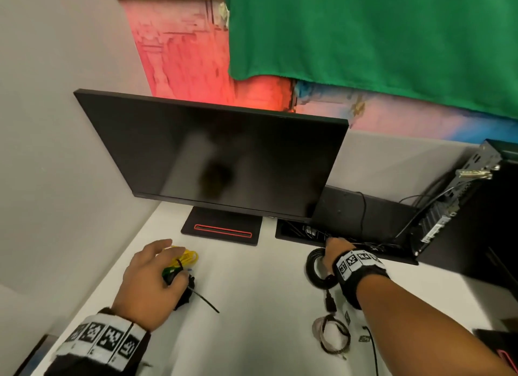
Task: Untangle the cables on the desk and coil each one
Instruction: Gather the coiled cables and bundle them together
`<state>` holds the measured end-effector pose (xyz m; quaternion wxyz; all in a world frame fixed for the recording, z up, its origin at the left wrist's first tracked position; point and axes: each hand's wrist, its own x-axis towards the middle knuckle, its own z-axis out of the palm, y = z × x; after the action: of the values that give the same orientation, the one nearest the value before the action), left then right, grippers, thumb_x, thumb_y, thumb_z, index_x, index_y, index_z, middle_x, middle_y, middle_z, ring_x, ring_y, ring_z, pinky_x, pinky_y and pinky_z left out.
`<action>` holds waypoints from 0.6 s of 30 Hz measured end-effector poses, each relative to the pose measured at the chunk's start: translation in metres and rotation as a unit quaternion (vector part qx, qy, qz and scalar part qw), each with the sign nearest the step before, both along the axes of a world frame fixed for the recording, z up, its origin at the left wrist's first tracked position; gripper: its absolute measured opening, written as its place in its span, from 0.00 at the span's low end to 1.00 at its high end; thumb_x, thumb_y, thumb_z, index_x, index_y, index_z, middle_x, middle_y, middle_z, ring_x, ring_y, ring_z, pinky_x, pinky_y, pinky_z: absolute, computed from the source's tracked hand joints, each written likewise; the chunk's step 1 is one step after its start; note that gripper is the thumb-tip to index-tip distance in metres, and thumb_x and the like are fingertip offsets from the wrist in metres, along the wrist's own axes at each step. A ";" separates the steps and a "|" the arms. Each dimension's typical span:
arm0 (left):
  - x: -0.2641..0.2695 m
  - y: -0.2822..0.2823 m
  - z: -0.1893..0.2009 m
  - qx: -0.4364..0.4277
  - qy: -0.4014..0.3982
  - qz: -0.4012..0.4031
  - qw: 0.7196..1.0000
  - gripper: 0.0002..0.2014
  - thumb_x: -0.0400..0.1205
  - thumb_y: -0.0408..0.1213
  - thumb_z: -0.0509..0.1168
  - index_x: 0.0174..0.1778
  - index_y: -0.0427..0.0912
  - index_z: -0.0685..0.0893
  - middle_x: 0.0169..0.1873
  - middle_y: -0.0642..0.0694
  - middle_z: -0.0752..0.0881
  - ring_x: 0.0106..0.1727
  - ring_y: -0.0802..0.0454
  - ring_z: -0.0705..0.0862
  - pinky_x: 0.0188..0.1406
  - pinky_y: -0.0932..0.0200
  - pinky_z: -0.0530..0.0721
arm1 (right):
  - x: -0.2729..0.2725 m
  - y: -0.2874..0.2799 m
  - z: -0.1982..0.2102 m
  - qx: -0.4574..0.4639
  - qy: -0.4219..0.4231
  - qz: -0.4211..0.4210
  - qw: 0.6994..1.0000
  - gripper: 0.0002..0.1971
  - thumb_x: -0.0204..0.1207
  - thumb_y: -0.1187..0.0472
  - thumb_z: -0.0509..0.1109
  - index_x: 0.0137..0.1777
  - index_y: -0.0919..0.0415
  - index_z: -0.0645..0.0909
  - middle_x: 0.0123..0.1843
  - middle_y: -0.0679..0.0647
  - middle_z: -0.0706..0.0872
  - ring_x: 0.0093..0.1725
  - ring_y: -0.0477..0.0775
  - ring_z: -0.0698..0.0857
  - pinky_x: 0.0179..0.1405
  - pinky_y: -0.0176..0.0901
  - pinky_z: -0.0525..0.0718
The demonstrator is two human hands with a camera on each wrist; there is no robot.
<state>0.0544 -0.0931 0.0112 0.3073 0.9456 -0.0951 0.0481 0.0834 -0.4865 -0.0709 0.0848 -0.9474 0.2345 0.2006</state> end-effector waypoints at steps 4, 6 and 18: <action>-0.007 -0.039 0.026 -0.062 -0.010 -0.069 0.996 0.25 0.69 0.55 0.61 0.56 0.46 0.88 0.58 0.52 0.82 0.59 0.51 0.80 0.62 0.57 0.76 | -0.016 0.023 0.003 0.059 -0.020 0.026 0.998 0.12 0.77 0.53 0.68 0.56 0.57 0.83 0.53 0.54 0.88 0.51 0.56 0.86 0.47 0.41 0.81; -0.009 -0.066 0.025 -0.060 0.003 -0.113 0.992 0.23 0.70 0.53 0.66 0.60 0.50 0.85 0.55 0.57 0.81 0.56 0.58 0.81 0.59 0.62 0.77 | -0.031 0.037 0.006 0.133 -0.084 0.023 0.987 0.06 0.75 0.53 0.70 0.47 0.53 0.83 0.46 0.51 0.87 0.48 0.55 0.85 0.45 0.39 0.78; -0.024 -0.153 -0.022 -0.343 0.342 -0.140 0.864 0.09 0.66 0.41 0.77 0.38 0.41 0.91 0.35 0.43 0.91 0.37 0.49 0.89 0.41 0.60 0.85 | -0.096 0.054 0.039 0.505 -0.165 -0.013 0.847 0.19 0.63 0.36 0.75 0.48 0.47 0.86 0.40 0.42 0.88 0.33 0.41 0.86 0.28 0.38 0.80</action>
<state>0.0307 -0.2458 -0.0104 0.6287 0.7148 -0.0926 -0.2919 -0.0126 -0.4324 -0.0319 0.5912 -0.7902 0.0954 0.1306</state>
